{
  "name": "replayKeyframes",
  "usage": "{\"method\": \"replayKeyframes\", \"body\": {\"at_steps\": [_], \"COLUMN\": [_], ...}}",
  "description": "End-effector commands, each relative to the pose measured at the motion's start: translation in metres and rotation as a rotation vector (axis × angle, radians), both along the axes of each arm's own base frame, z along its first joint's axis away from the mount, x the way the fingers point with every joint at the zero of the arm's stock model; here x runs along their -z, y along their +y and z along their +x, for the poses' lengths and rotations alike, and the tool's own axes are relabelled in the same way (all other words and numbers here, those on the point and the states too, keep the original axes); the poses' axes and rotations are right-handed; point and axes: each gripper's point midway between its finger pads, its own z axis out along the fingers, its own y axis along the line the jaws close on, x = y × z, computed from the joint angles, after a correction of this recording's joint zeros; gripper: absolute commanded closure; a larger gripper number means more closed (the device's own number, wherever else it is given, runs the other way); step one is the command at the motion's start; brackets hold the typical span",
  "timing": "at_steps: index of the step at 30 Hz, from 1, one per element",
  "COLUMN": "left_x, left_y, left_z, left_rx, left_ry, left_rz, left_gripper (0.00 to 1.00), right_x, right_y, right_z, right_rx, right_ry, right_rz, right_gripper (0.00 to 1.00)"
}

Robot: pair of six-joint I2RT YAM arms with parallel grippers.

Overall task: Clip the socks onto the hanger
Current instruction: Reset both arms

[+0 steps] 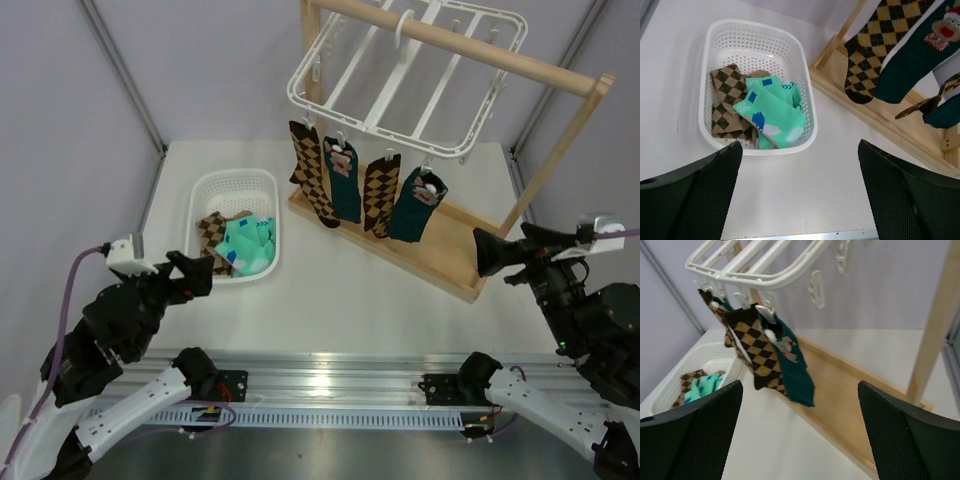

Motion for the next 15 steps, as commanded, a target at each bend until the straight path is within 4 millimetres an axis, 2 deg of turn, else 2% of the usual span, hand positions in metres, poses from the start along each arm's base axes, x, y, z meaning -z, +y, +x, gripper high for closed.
{"method": "replayKeyframes", "body": {"at_steps": [1,7,10,15], "left_x": [0.012,0.021,0.025,0.032], "left_y": [0.03,0.058,0.062,0.059], "left_z": [-0.013,-0.029,-0.03,-0.028], "left_rx": [-0.09,-0.147,-0.161,-0.16], "left_ry": [-0.007,-0.049,-0.05,-0.04], "left_rz": [-0.004,-0.028,-0.022,-0.019], "left_gripper": [0.01,0.0,0.0,0.01], "right_x": [0.026,0.043,0.047,0.055], "right_y": [-0.031,-0.068,-0.074,-0.07], "right_z": [-0.002,-0.017,-0.021,-0.02], "right_rx": [0.117,0.219,0.22,0.206], "right_ry": [0.017,-0.009,-0.026,-0.019], "right_rz": [-0.088,-0.066,-0.046,-0.062], "right_gripper": [0.01,0.01,0.01,0.01]}}
